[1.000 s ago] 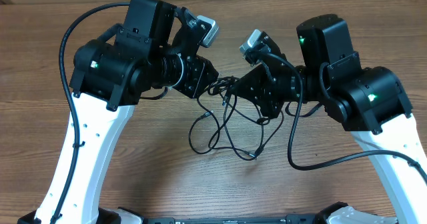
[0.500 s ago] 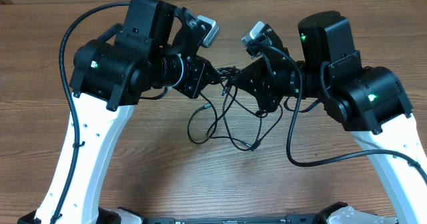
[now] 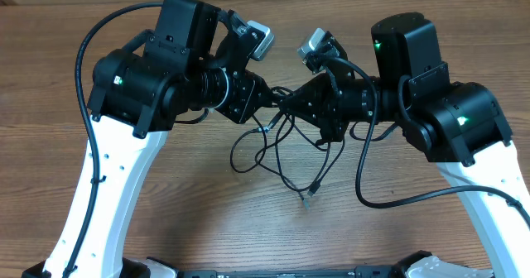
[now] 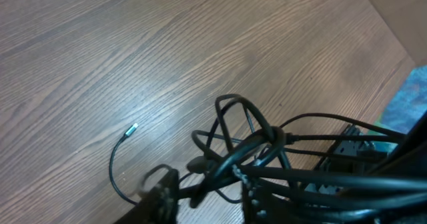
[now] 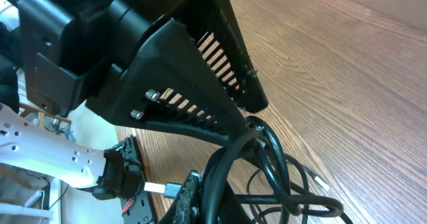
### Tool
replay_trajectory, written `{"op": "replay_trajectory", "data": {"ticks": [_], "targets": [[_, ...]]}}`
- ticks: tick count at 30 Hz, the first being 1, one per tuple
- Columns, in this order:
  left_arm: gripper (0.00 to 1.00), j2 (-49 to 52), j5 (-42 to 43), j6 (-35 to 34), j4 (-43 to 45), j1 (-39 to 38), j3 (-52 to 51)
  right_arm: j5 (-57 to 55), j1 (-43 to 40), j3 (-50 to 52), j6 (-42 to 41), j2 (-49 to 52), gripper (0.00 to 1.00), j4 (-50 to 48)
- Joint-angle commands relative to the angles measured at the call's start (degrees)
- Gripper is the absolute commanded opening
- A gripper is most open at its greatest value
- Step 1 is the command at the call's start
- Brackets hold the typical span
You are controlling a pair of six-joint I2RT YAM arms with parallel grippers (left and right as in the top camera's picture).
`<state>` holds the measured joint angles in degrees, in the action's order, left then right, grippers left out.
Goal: Untangle cables
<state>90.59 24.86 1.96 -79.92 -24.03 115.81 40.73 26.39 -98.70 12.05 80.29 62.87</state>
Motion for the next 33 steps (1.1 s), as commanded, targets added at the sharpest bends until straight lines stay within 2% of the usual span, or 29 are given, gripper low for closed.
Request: {"op": "replay_trajectory", "data": {"ticks": [1,6,12,15,27,33], "targets": [[0.22,0.7,1.1,0.7,0.2,-0.4,0.5,3.1,0.2,-1.9,-0.1,-1.1,0.04,-1.0],[0.08,0.9,1.1,0.7,0.2,-0.4,0.5,5.4,0.2,-1.9,-0.1,-1.1,0.04,-1.6],[0.10,0.9,1.1,0.9,0.4,-0.4,0.5,7.8,0.2,-1.9,-0.1,-1.1,0.04,-2.8],[0.04,0.9,1.1,1.2,0.4,-0.4,0.5,8.4,0.2,-1.9,-0.1,-1.1,0.04,-3.0],[0.04,0.9,0.2,1.3,0.2,-0.4,0.5,8.2,0.2,-1.9,-0.2,-1.2,0.04,-3.3],[0.04,0.9,0.2,1.3,0.2,-0.4,0.3,8.0,0.2,-1.9,-5.1,-1.8,0.04,-8.6]]}}
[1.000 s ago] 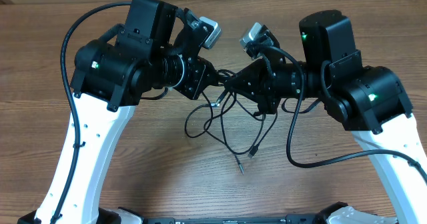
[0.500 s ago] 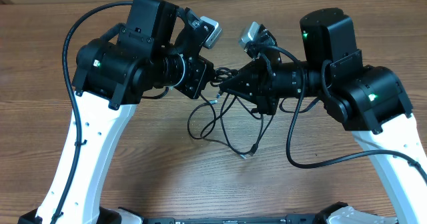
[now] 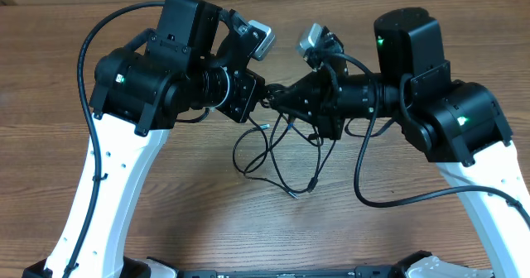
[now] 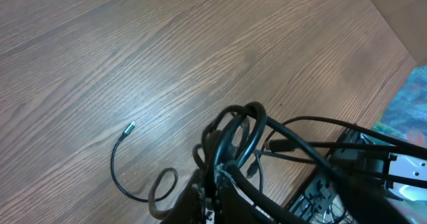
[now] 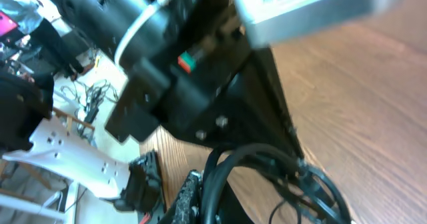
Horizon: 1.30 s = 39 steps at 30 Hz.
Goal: Untangle cables
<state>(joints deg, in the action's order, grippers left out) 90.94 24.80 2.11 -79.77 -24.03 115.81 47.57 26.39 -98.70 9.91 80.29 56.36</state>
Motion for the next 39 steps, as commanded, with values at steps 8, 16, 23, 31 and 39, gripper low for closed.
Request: {"op": "replay_trajectory", "data": {"ticks": [8,16,23,31,39], "targets": [[0.04,0.6,0.2,1.2,0.2,-0.4,-3.0,-6.1,0.2,-1.9,-5.9,-2.7,0.04,-6.6],[0.04,0.6,0.0,1.2,0.5,-0.4,-4.9,-9.9,-0.6,-1.9,-7.1,-2.7,0.04,-6.6],[0.04,0.6,0.0,1.2,0.7,-0.4,-4.9,-12.8,-2.7,-1.9,-8.7,-3.3,0.04,-6.9],[0.04,0.6,0.1,1.1,0.5,-0.4,-5.1,-14.6,-7.3,-1.9,-10.2,-6.4,0.04,-9.0],[0.04,0.6,0.1,1.1,0.4,-0.4,-5.1,-14.5,-14.6,-1.9,-13.3,-9.1,0.04,-9.0]]}}
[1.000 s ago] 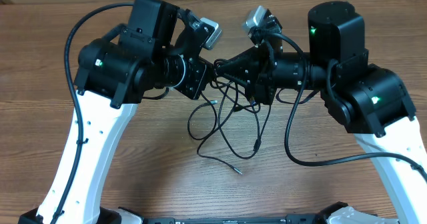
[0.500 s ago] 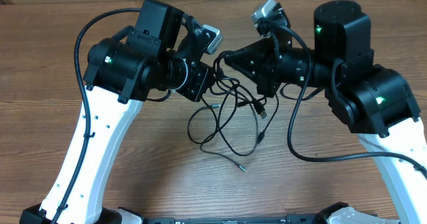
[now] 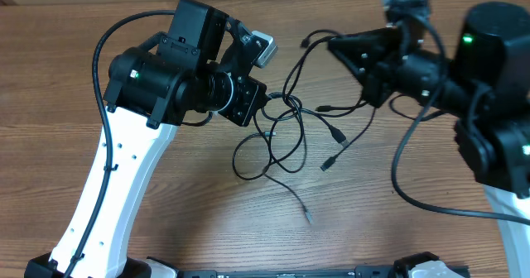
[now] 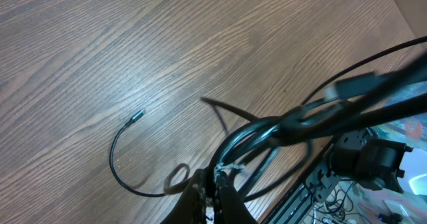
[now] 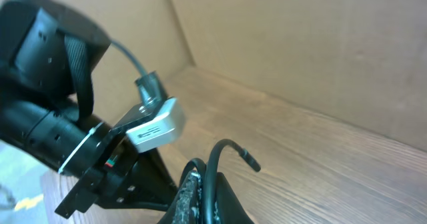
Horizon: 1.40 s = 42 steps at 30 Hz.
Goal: Untangle cables
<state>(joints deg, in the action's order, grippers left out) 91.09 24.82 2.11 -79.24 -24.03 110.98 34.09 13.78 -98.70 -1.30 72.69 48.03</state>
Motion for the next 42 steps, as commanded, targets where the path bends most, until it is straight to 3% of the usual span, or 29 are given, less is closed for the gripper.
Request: {"op": "replay_trajectory", "data": {"ticks": [1,10,20,38,42], "targets": [[0.04,0.4,0.1,1.1,-0.1,-0.4,-0.3,-1.0,-3.1,-1.9,-2.2,-1.8,0.04,-0.7],[0.05,0.4,0.0,1.1,-0.5,-0.4,-0.3,-5.7,-7.8,-1.9,-10.2,-3.8,0.04,-2.0],[0.05,0.4,0.3,1.0,-0.1,-0.4,-0.3,-2.9,-7.8,-1.9,-10.3,-5.2,0.04,-2.7],[0.22,0.4,6.8,0.6,5.4,-1.7,-0.3,-3.8,-7.7,-1.9,-23.2,-4.4,0.04,-0.9],[0.36,0.4,6.8,0.7,5.4,-3.6,-0.3,-3.8,-7.7,-1.9,-24.0,-3.7,0.04,-0.3]]}}
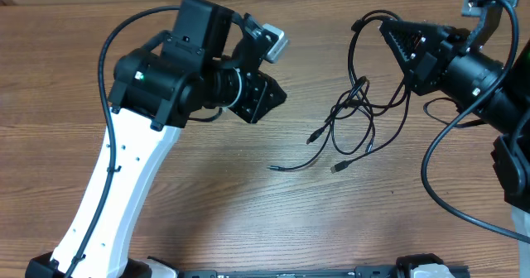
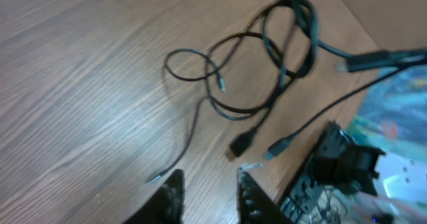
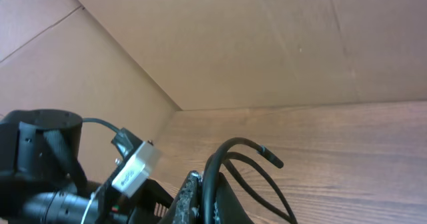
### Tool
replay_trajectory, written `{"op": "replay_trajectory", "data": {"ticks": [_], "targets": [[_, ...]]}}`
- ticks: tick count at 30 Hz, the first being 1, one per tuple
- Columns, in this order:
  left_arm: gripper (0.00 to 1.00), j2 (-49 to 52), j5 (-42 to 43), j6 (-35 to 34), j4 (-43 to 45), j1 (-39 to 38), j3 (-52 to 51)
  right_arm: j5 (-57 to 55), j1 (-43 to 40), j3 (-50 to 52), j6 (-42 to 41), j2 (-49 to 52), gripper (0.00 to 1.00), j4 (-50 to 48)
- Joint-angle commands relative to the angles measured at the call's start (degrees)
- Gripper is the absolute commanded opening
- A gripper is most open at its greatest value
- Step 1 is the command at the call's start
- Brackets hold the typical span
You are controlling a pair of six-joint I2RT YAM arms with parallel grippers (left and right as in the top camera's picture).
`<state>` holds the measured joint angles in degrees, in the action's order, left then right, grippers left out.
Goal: Untangle cables
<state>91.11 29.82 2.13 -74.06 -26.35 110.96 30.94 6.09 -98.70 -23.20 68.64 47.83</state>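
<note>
A bundle of thin black cables point(image 1: 358, 112) hangs from my right gripper point(image 1: 387, 28), which is shut on a loop of it at the upper right. The loose ends, with small plugs, trail on the wood point(image 1: 281, 168). In the right wrist view the cable loop point(image 3: 245, 148) arches out from between the jaws, which are shut. My left gripper point(image 1: 277, 96) is to the left of the bundle, apart from it. In the left wrist view its fingers point(image 2: 175, 192) stand apart with bare wood between them, and the cables point(image 2: 270, 64) lie beyond them.
The wooden table point(image 1: 207, 195) carries only the cables. Each arm's own black cable loops beside it, one on the left point(image 1: 108, 46) and one on the right point(image 1: 431, 162). A cardboard wall point(image 3: 267, 44) rises behind the table.
My left gripper has let go of the cables and now stands open. The whole bundle has shifted right and hangs from my right gripper, which has moved farther right.
Both grippers were first shut on the tangle, tips nearly touching over the table's middle, and stayed so a second later. Then my right gripper was up and to the right with cable stretched between the two. Now only the right holds the bundle.
</note>
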Motion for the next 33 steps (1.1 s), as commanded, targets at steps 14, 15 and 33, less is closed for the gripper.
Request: {"op": "replay_trajectory", "data": {"ticks": [14,15,33], "targets": [[0.39,0.5,-2.0,0.7,3.2,-8.1,-0.3,1.7,3.4,-1.9,-2.1,2.6,0.04,-2.4],[0.39,0.7,-2.0,0.7,3.3,-8.3,-0.3,1.7,4.3,-1.9,-2.1,2.6,0.04,-2.9],[0.30,6.3,-2.0,0.7,8.9,-11.7,-3.6,1.3,9.9,-1.9,-8.3,2.8,0.04,-6.1]]}}
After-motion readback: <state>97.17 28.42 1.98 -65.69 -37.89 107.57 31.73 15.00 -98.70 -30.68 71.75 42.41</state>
